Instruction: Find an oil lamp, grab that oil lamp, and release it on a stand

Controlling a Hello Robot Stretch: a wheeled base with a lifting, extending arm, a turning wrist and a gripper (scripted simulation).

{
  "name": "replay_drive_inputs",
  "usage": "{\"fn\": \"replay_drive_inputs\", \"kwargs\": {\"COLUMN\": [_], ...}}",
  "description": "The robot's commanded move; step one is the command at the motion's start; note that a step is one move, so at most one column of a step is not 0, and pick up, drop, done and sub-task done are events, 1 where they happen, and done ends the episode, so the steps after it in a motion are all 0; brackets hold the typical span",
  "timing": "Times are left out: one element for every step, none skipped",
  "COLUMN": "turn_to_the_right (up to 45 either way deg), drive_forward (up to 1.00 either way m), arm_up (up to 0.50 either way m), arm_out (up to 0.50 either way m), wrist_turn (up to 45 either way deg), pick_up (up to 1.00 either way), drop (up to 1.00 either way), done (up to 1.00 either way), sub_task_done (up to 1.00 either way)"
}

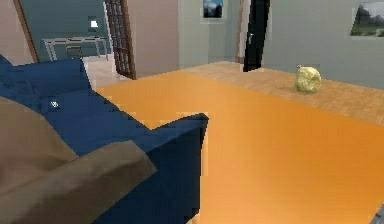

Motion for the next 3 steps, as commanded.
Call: {"fn": "replay_drive_inputs", "kwargs": {"turn_to_the_right": [0.0,0.0,0.0], "drive_forward": [0.00,0.00,0.00], "arm_up": [0.00,-0.30,0.00], "arm_out": [0.00,0.00,0.00], "wrist_turn": [15.0,0.0,0.0], "pick_up": [0.00,0.00,1.00], "drop": [0.00,0.00,0.00], "done": [0.00,0.00,0.00], "sub_task_done": [0.00,0.00,0.00]}}
